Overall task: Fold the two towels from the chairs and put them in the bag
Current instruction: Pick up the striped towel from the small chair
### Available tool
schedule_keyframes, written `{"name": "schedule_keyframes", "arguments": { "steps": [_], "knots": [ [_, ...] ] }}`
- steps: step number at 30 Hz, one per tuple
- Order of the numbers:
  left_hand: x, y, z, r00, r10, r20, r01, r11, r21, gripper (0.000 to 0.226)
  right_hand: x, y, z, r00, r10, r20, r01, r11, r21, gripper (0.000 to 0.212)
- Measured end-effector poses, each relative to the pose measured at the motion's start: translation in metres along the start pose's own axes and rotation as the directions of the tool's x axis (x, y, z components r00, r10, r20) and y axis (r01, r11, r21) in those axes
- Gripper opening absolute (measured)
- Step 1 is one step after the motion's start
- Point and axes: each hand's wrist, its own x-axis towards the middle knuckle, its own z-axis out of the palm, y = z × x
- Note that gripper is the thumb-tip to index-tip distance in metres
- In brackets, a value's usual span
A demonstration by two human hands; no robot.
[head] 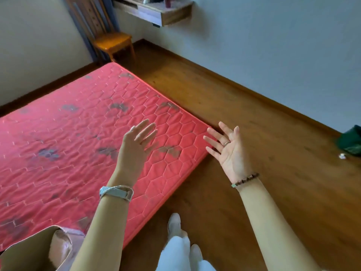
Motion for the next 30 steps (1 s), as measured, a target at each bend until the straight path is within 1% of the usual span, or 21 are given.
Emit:
{"name": "schedule_keyframes", "arguments": {
  "steps": [4, 8, 18, 22, 30],
  "knots": [
    [0.028, -0.004, 0.038, 0.995, -0.044, 0.089, 0.041, 0.998, 0.041, 0.04, 0.009, -0.011, -0.026, 0.995, -0.02, -0.099, 0.025, 0.998, 0.054, 0.059],
    [0.067, -0.008, 0.064, 0.983, -0.101, 0.154, 0.092, 0.994, 0.064, 0.041, 0.027, -0.018, -0.036, 0.987, -0.027, -0.159, 0.04, 0.996, 0.076, 0.059],
    [0.166, -0.003, 0.099, 0.953, -0.18, 0.245, 0.156, 0.981, 0.113, 0.046, 0.093, -0.048, -0.037, 0.951, -0.072, -0.299, 0.104, 0.99, 0.09, 0.056],
    [0.195, -0.009, 0.117, 0.941, -0.211, 0.264, 0.179, 0.974, 0.138, 0.043, 0.106, -0.058, -0.05, 0.931, -0.095, -0.354, 0.135, 0.987, 0.088, 0.056],
    [0.227, -0.031, 0.174, 0.875, -0.276, 0.398, 0.206, 0.956, 0.209, 0.041, 0.125, -0.087, -0.087, 0.883, -0.147, -0.446, 0.205, 0.975, 0.086, 0.057]
  ]
}}
